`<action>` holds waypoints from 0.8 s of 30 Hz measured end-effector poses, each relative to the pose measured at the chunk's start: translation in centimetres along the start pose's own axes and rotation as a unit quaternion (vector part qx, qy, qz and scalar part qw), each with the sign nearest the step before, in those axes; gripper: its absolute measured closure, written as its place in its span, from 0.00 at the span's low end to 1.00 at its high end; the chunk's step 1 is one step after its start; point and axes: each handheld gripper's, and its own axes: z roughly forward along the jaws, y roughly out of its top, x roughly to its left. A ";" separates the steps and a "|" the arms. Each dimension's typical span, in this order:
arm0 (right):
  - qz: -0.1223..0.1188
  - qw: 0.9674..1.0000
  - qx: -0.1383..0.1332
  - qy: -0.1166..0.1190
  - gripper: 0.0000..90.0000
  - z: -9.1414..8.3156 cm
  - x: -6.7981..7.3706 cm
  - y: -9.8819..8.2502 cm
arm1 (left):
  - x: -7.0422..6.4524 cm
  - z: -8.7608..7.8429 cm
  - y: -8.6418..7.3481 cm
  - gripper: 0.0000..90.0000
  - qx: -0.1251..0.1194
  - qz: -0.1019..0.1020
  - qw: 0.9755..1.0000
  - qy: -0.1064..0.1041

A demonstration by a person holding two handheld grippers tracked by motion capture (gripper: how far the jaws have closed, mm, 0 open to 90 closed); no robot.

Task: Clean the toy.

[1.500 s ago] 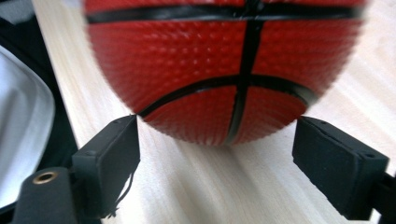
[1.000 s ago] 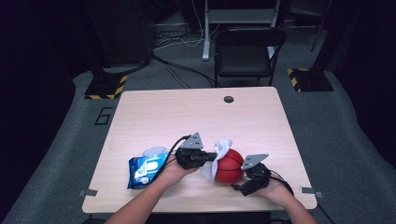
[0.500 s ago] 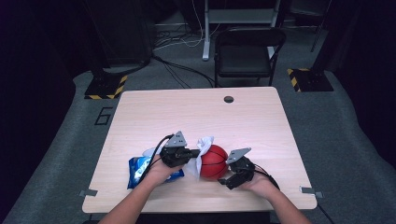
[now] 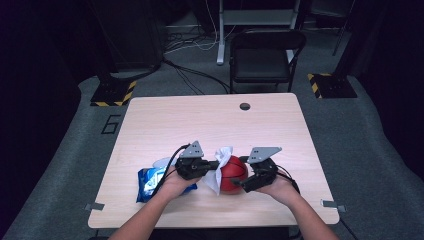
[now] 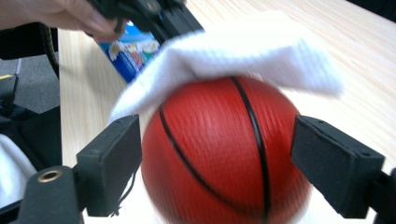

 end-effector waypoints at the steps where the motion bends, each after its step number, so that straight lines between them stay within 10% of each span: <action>1: -0.007 1.000 0.001 -0.005 0.16 0.4 0.2 0.4 | 0.0 0.0 0.0 0.99 0.001 0.000 1.000 0.002; 5: -0.018 0.999 0.023 -0.031 0.14 1.0 -0.1 0.2 | 0.2 -0.3 -0.1 0.98 0.007 0.003 1.000 0.007; 17: 0.022 0.999 0.024 -0.001 0.26 -1.8 -1.2 -3.3 | 0.3 0.7 -1.2 0.99 0.020 -0.007 1.000 0.004; 20: 0.016 1.000 -0.021 0.007 0.25 -2.5 -0.6 -2.2 | 0.1 1.0 -0.8 0.99 0.017 -0.003 1.000 -0.001; 24: -0.016 1.000 -0.011 -0.008 0.21 -1.3 0.2 -0.2 | -0.6 1.6 0.1 0.99 0.015 0.005 1.000 -0.012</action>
